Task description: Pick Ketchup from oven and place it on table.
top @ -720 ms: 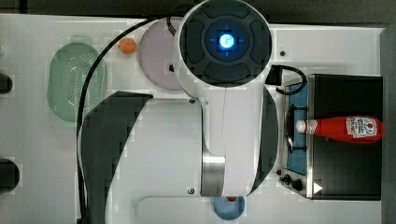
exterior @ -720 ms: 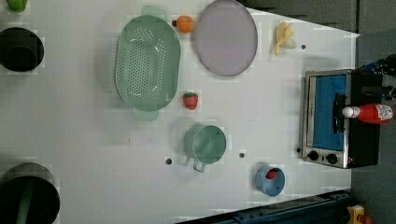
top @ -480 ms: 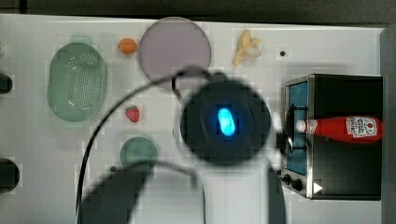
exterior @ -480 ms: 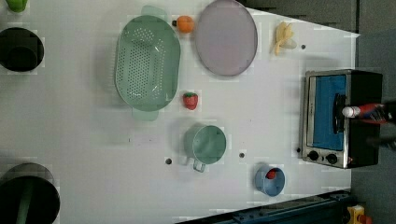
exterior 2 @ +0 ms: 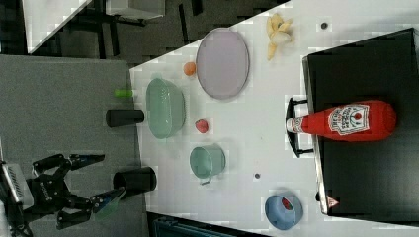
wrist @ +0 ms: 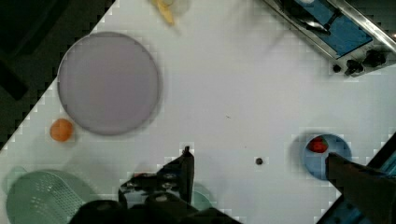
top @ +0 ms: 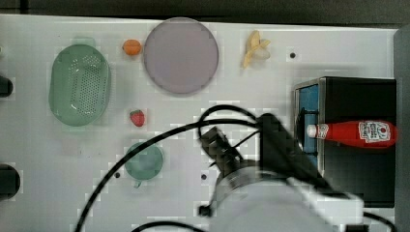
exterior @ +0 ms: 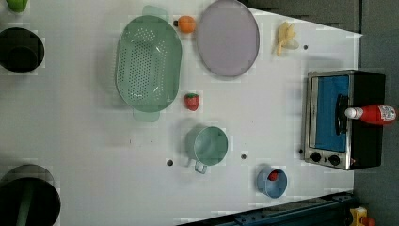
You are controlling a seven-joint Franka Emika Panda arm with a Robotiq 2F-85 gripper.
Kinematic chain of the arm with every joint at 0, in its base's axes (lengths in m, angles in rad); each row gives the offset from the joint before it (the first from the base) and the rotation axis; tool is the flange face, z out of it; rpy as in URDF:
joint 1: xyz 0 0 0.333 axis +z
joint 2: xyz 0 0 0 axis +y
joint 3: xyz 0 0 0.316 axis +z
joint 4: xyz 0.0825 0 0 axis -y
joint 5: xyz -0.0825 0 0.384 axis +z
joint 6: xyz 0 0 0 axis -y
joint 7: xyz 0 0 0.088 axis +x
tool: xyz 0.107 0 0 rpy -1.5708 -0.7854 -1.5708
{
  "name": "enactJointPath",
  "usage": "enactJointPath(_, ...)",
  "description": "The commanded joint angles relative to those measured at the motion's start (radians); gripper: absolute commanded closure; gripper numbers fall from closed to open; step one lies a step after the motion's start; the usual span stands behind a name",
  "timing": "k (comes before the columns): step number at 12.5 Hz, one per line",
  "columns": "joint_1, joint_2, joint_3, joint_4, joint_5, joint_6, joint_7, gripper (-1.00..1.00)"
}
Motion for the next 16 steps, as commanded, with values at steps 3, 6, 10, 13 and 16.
enactJointPath(3, -0.069, 0.147, -0.209, -0.036, 0.003, 0.127, 0.027, -1.00)
enactJointPath(6, -0.078, 0.226, -0.322, -0.035, 0.003, 0.271, 0.027, -1.00)
enactJointPath(10, -0.080, 0.376, -0.442, -0.021, 0.004, 0.391, 0.027, -1.00)
enactJointPath(13, -0.085, 0.500, -0.512, 0.025, 0.009, 0.433, 0.027, -1.00)
enactJointPath(16, -0.095, 0.603, -0.555, 0.066, 0.012, 0.503, 0.027, -1.00)
